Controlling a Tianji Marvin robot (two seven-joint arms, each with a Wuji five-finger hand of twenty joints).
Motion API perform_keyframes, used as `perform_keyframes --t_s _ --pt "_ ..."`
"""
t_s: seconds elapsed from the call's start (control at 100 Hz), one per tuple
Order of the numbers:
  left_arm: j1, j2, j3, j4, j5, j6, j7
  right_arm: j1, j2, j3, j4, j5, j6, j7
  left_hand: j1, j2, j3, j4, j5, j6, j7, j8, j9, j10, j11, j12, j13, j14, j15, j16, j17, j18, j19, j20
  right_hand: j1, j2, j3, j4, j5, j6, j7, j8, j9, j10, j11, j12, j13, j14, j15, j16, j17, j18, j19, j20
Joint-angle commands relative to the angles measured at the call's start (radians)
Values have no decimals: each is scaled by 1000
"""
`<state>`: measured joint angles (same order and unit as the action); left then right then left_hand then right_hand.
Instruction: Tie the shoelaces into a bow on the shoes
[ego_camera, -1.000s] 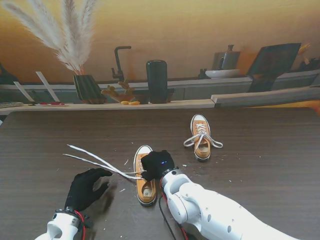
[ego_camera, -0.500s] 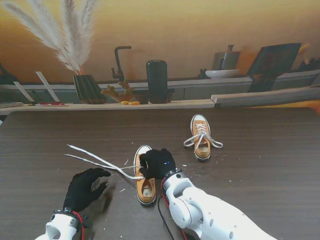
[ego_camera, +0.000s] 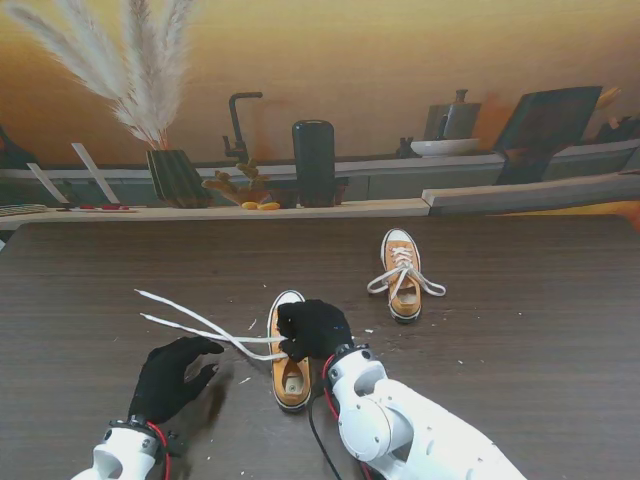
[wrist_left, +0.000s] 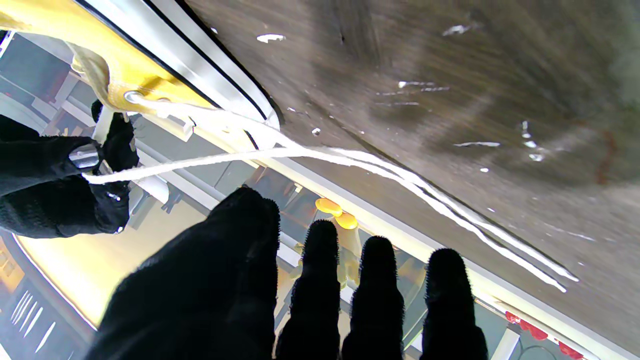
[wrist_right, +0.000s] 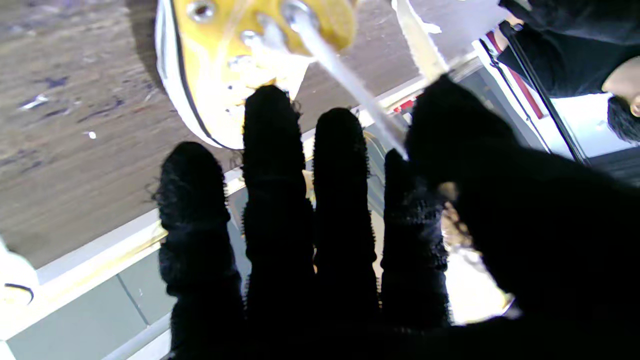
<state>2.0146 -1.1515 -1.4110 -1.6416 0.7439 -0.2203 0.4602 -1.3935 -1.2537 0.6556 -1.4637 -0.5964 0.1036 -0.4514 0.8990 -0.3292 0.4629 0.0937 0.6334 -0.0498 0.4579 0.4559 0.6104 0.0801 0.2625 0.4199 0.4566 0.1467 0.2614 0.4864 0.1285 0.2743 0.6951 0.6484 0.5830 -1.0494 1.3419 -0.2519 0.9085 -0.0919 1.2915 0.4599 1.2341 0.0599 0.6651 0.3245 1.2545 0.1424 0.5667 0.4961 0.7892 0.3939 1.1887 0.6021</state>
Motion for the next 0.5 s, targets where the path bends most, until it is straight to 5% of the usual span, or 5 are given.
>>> perform_keyframes --t_s 0.0,0.15,0.31,0.4,0.49 --pt "3 -1 2 -10 -1 1 -18 -1 -7 11 9 20 -14 16 24 -11 17 -17 22 -42 9 10 10 -30 5 24 15 -15 15 25 -14 -25 11 -11 62 -71 85 -35 5 -52 67 -22 57 -16 7 -17 43 -8 3 -2 9 21 -10 -14" --pt "3 -2 2 -12 -10 -4 -21 -1 -17 18 24 74 -46 23 37 -9 16 -21 25 -42 11 9 14 -30 8 25 17 -17 17 26 -13 -26 12 -11 117 -40 71 -32 -52 -1 107 16 29 -50 167 31 38 3 59 -22 -6 26 -11 -11" --pt "0 -2 4 -9 -7 -9 -21 0 -24 22 35 109 -64 22 45 -6 12 -24 25 -41 13 8 15 -32 9 26 18 -17 18 26 -13 -25 13 -12 151 95 30 -3 -172 61 55 184 -112 -48 316 153 6 15 39 5 -97 23 -11 48" --pt "0 -1 6 -9 -5 -9 -22 -1 -16 27 32 124 -90 55 49 -2 11 -26 24 -43 13 7 15 -30 9 26 18 -17 19 26 -12 -26 14 -12 193 115 30 2 -298 71 -305 112 -216 -95 423 237 -66 29 27 58 -193 5 -25 97" --pt "-1 0 6 -9 -4 -11 -23 -3 -4 31 23 121 -99 83 54 -1 9 -27 25 -44 14 7 15 -31 10 26 17 -17 19 26 -13 -26 14 -12 217 193 -4 0 -233 63 -531 41 -302 -65 442 343 -149 32 44 86 -267 -5 -37 115"
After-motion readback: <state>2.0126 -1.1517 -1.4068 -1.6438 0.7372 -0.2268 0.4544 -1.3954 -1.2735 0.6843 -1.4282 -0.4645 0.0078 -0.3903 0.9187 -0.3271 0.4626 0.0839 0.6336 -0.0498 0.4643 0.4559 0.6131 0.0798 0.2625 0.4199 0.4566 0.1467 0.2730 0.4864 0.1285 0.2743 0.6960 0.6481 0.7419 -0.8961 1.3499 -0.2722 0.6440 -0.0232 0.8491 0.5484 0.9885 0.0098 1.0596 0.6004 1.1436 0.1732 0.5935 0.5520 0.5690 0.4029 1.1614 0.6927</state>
